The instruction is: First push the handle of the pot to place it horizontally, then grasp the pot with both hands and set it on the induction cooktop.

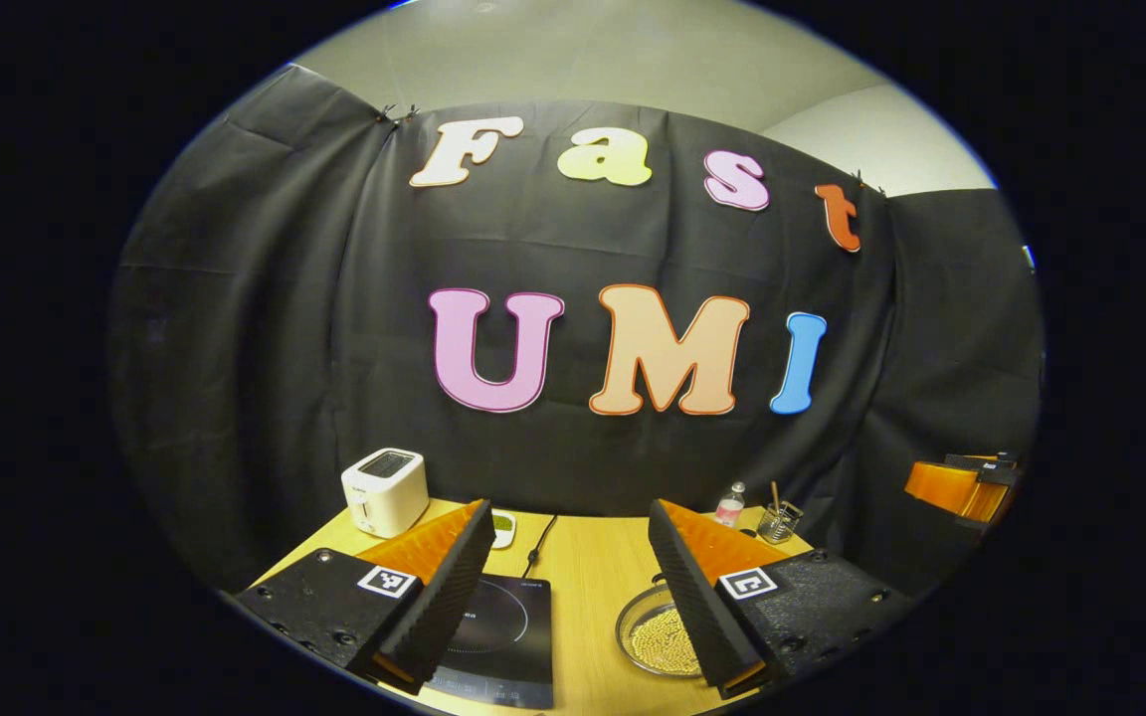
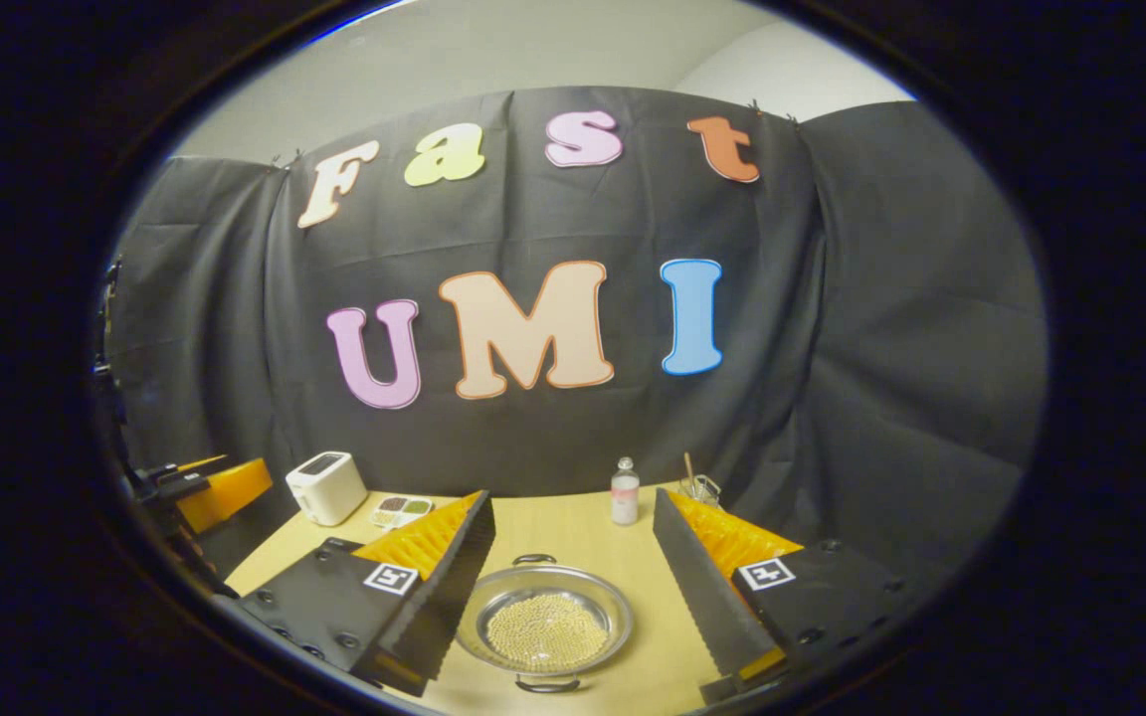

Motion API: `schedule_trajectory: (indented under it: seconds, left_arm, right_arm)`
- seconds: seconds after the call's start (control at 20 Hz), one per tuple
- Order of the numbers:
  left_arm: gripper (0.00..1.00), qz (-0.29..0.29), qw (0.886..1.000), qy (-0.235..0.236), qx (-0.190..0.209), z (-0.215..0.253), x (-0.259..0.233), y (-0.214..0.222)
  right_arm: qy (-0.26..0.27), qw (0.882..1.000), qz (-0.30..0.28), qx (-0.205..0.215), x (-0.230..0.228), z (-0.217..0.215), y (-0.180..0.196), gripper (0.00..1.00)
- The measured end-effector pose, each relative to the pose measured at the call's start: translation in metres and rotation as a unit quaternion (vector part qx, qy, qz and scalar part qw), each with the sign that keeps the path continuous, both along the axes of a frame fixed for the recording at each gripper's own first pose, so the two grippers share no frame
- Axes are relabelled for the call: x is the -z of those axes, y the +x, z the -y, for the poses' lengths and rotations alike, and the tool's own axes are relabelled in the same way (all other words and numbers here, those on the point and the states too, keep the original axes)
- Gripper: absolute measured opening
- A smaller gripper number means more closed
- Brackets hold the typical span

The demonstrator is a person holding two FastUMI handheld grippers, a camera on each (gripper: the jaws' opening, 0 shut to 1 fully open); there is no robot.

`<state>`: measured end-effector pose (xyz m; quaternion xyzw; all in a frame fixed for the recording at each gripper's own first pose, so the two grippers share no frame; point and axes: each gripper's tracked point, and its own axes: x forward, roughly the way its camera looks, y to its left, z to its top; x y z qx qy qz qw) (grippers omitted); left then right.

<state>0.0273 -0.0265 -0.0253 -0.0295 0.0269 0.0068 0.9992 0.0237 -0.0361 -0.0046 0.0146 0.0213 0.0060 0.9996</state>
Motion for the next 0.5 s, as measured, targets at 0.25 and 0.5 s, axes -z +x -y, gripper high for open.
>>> schedule_trajectory:
  seconds: [0.25,0.5]
  left_arm:
    - [0.95,0.003,1.000,0.004,-0.007,-0.005,-0.001,-0.002]
    - [0.91,-0.004,1.000,0.009,-0.017,-0.020,0.005,-0.012]
  right_arm:
    - [0.002,1.000,0.000,0.003,0.003,0.001,0.002,0.96]
    - [0.010,1.000,-0.012,0.002,0.012,-0.012,-0.001,0.88]
